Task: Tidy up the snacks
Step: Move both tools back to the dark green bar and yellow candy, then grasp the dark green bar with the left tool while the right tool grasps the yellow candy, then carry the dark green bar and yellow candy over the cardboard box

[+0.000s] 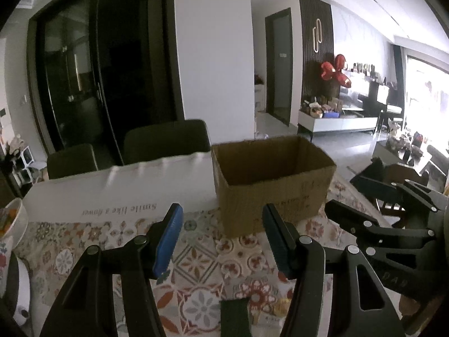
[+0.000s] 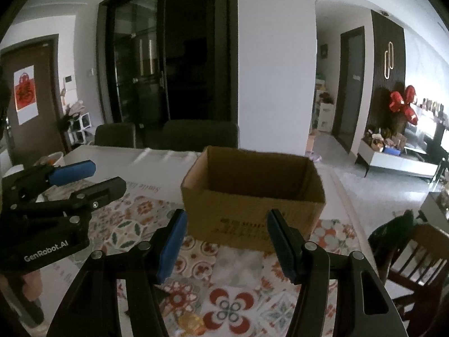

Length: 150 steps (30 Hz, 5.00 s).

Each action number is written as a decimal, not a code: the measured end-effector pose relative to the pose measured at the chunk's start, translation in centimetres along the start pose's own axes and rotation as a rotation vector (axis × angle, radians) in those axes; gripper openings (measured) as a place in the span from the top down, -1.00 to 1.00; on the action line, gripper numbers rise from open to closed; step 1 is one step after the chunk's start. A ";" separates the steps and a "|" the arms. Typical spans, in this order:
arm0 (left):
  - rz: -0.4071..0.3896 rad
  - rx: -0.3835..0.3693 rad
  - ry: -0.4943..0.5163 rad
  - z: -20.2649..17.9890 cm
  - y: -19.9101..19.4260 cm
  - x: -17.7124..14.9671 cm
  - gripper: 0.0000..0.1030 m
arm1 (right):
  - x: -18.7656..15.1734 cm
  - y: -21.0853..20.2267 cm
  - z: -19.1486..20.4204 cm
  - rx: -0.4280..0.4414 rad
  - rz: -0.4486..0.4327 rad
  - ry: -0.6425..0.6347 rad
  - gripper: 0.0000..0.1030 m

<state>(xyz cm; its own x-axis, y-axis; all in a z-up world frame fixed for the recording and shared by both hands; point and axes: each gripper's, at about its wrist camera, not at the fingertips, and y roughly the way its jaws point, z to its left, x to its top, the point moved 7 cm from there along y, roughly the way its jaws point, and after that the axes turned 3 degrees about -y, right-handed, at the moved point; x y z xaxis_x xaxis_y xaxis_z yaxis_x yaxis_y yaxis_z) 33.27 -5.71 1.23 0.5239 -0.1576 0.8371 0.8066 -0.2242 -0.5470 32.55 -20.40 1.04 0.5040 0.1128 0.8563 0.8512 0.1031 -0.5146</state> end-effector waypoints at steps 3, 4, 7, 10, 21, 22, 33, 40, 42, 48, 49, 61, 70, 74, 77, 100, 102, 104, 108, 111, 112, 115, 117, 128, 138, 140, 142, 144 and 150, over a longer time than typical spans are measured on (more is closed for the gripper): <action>0.027 -0.006 -0.008 0.0 -0.4 -1.8 -0.12 | -1.3 0.0 0.4 0.016 0.021 0.003 -0.17; 0.037 -0.004 -0.011 0.0 -0.4 -2.4 -0.12 | -1.9 0.0 0.6 0.021 0.031 0.002 -0.17; 0.067 -0.005 -0.013 0.0 -0.6 -4.1 -0.12 | -3.2 0.0 1.1 0.033 0.053 -0.004 -0.17; 0.093 -0.003 -0.012 -0.2 -0.5 -5.5 -0.12 | -4.5 -0.1 1.5 0.044 0.073 -0.006 -0.17; 0.198 -0.004 -0.016 -0.5 0.4 -11.1 -0.12 | -9.8 0.7 2.7 0.085 0.157 -0.008 -0.16; 0.209 -0.007 -0.015 -0.5 0.6 -11.5 -0.12 | -10.4 0.9 2.9 0.091 0.170 -0.010 -0.16; 0.322 -0.026 -0.021 -0.5 3.2 -15.8 -0.12 | -14.7 3.5 3.8 0.134 0.277 -0.010 -0.16; 0.374 -0.040 -0.031 -0.4 4.9 -17.5 -0.12 | -16.8 5.2 3.9 0.148 0.331 0.004 -0.15; 0.388 -0.046 -0.036 -0.4 5.3 -17.9 -0.12 | -17.0 5.5 3.8 0.148 0.340 0.011 -0.15; 0.412 -0.058 -0.060 -0.4 6.3 -18.6 -0.12 | -17.5 6.4 3.7 0.154 0.354 0.031 -0.15; 0.413 -0.058 -0.061 -0.3 6.5 -18.6 -0.11 | -17.5 6.5 3.8 0.155 0.355 0.032 -0.15; 0.450 -0.069 -0.095 0.1 8.5 -19.4 -0.05 | -18.4 8.5 4.3 0.171 0.395 0.058 0.04; 0.466 -0.080 -0.114 0.1 9.5 -19.6 0.01 | -18.5 8.8 4.5 0.144 0.391 0.035 0.23; 0.461 -0.071 -0.101 0.1 9.5 -19.6 0.14 | -18.6 8.9 4.3 0.126 0.391 0.037 0.47; 0.456 -0.080 -0.103 0.2 9.5 -19.6 0.15 | -18.6 8.9 4.2 0.117 0.391 0.044 0.53; 0.323 -0.088 -0.089 -0.6 5.2 -15.7 0.15 | -16.1 5.3 4.1 0.131 0.312 0.087 0.53; 0.303 -0.093 -0.088 -0.8 4.6 -15.0 0.15 | -15.5 4.8 3.9 0.129 0.295 0.093 0.53; 0.280 -0.100 -0.089 -0.9 4.0 -14.1 0.15 | -14.7 4.2 3.6 0.123 0.273 0.099 0.53; 0.243 -0.109 -0.088 -1.2 3.1 -12.5 0.15 | -13.3 3.2 3.1 0.113 0.233 0.103 0.53; 0.215 -0.115 -0.084 -1.5 2.6 -11.3 0.15 | -12.2 2.5 2.8 0.111 0.206 0.107 0.53; 0.206 -0.117 -0.084 -1.6 2.5 -11.0 0.15 | -11.8 2.4 2.7 0.110 0.199 0.107 0.53; 0.180 -0.123 -0.078 -1.8 2.1 -9.8 0.15 | -11.0 2.0 2.4 0.105 0.173 0.108 0.53; 0.165 -0.126 -0.075 -1.9 1.9 -9.2 0.15 | -10.3 1.6 2.1 0.100 0.156 0.111 0.53; 0.078 -0.145 -0.049 -2.7 1.1 -5.0 0.15 | -6.6 0.5 0.2 0.080 0.068 0.124 0.53; 0.004 -0.148 -0.037 -3.2 1.1 -1.1 0.15 | -3.4 0.4 -1.6 0.065 0.006 0.131 0.53; -0.007 -0.148 -0.035 -3.3 1.2 -0.4 0.15 | -2.6 0.4 -2.0 0.058 -0.006 0.127 0.53; -0.015 -0.148 -0.033 -3.4 1.4 0.1 0.15 | -1.8 0.5 -2.3 0.056 -0.017 0.124 0.53; -0.021 -0.150 -0.033 -3.4 1.7 0.7 0.15 | -1.2 0.6 -2.6 0.049 -0.028 0.120 0.53; -0.032 -0.156 -0.025 -3.8 2.8 2.4 0.15 | 0.5 1.4 -3.5 0.041 -0.045 0.114 0.53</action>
<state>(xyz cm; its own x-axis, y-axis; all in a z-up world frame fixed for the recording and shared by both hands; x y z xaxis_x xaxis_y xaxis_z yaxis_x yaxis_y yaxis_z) 35.78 -10.41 1.65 0.5066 -0.1246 0.8532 0.7718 -0.3756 -0.5131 34.53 -23.65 0.89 0.4809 -0.0058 0.8767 0.8678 0.1459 -0.4751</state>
